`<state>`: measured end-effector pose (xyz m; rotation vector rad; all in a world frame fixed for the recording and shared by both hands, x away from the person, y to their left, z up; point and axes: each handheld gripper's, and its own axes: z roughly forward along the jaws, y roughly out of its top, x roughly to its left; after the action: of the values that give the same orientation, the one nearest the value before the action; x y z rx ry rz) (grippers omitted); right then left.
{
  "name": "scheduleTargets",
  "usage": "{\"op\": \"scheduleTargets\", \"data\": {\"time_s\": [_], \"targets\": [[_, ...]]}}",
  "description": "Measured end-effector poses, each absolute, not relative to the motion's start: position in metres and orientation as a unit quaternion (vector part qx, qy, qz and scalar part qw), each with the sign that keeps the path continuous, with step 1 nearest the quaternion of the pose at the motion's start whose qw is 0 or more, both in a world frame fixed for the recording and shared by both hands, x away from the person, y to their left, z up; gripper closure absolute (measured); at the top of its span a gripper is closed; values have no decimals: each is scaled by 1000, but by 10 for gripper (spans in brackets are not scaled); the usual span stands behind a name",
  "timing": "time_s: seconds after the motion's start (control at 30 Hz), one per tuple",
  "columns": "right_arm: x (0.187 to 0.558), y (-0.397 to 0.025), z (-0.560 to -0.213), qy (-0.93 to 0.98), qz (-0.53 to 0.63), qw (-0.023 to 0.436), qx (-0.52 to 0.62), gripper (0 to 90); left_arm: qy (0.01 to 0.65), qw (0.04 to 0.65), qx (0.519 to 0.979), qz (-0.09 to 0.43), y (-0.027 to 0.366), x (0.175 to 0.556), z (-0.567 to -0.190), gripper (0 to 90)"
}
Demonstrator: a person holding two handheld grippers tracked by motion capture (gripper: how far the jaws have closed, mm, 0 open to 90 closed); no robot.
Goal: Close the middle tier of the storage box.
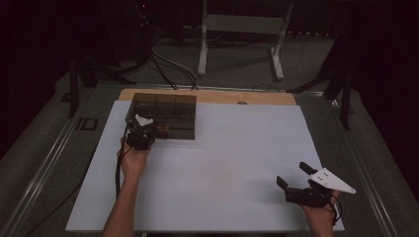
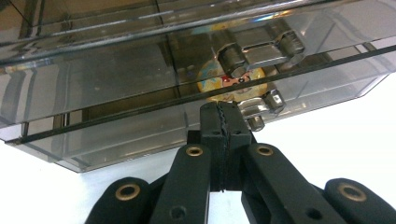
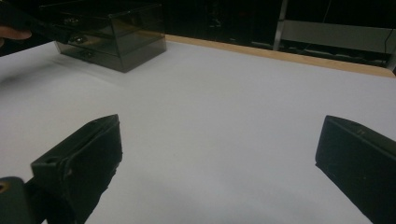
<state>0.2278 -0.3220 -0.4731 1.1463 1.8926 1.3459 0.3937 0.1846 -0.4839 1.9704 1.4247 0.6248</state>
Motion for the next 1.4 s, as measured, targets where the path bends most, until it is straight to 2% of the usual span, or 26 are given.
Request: {"op": "scheduleTargets", "data": {"time_s": [1.13,1.2,1.4], "targets": [[227,-323,-473,701,501,272,428,4,559,312,735,225,186,399,-485,900],[227,-323,-473,701,501,272,428,4,560,311,734,225,187,399,-484,883],[227,-323,-473,701,501,273,428,4,558,319,733,222,192,395,-481,738]]}}
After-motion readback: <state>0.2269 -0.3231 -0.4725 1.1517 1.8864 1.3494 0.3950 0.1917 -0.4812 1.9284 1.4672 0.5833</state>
